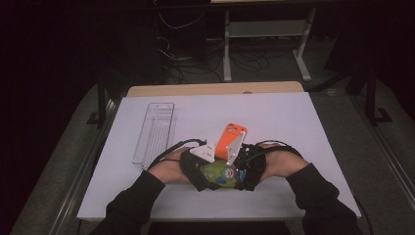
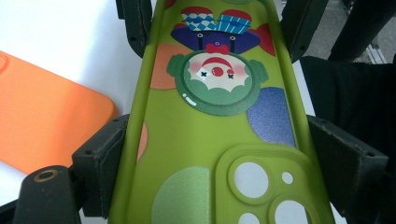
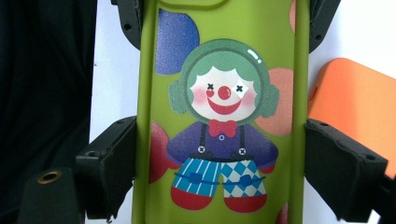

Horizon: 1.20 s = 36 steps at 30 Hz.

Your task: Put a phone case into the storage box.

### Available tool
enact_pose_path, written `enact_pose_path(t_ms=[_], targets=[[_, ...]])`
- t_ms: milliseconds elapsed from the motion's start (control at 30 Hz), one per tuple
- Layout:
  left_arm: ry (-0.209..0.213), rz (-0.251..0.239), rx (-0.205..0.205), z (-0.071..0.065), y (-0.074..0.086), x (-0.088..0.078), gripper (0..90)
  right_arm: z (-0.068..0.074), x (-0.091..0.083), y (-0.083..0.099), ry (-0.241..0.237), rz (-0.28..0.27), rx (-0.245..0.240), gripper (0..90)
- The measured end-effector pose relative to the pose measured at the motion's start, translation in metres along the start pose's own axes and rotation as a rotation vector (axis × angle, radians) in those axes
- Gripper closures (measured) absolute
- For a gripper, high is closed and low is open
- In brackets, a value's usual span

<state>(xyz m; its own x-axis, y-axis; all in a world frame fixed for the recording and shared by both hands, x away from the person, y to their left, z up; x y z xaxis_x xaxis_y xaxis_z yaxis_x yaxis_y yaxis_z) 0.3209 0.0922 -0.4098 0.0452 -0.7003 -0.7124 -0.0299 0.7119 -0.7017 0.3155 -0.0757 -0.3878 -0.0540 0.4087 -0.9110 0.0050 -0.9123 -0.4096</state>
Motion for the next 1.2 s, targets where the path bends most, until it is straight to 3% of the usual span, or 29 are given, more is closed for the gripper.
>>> enact_pose_path(t_ms=[300, 633, 800, 833, 933, 1000, 1033, 1133, 1200], targets=[[0.008, 0.009, 0.001, -0.001, 0.0, 0.0, 15.7, -0.001, 0.004, 0.003, -0.038, -0.016, 0.038, 13.9], [-0.013, -0.011, -0.031, 0.003, 0.001, -0.007, 15.7, -0.009, -0.007, 0.01, -0.005, -0.128, 0.092, 2.8], [-0.04, -0.009, -0.046, 0.006, 0.002, -0.008, 15.7, -0.013, -0.017, 0.018, 0.021, -0.197, 0.169, 0.0], [-0.059, -0.015, -0.069, 0.007, 0.003, -0.009, 15.7, -0.013, -0.018, 0.02, 0.022, -0.207, 0.174, 0.0], [-0.08, -0.013, -0.081, 0.008, 0.004, -0.01, 15.7, -0.016, -0.023, 0.026, 0.048, -0.253, 0.179, 0.0], [-0.117, -0.025, -0.121, 0.01, 0.005, -0.012, 15.7, -0.017, -0.026, 0.031, 0.068, -0.27, 0.201, 0.0], [-0.117, -0.025, -0.121, 0.01, 0.005, -0.012, 15.7, -0.017, -0.028, 0.035, 0.077, -0.282, 0.219, 0.0], [-0.177, -0.043, -0.17, 0.013, 0.007, -0.013, 15.7, -0.018, -0.032, 0.044, 0.095, -0.315, 0.275, 0.0], [-0.186, -0.056, -0.2, 0.014, 0.007, -0.013, 15.7, -0.017, -0.033, 0.051, 0.107, -0.341, 0.332, 0.0]])
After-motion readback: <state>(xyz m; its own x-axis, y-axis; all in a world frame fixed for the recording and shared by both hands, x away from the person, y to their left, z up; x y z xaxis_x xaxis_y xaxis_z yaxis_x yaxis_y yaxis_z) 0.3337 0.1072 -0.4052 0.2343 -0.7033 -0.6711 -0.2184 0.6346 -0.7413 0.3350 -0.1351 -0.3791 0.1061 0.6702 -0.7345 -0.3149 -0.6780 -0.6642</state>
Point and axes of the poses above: each handheld gripper's, and its own axes: x roughly forward along the jaws, y roughly out of its underside, z roughly to its left, the point moved 2 cm from there along x, roughly forward along the jaws, and after that the axes turned 6 degrees about -y, right-handed, at the moved point
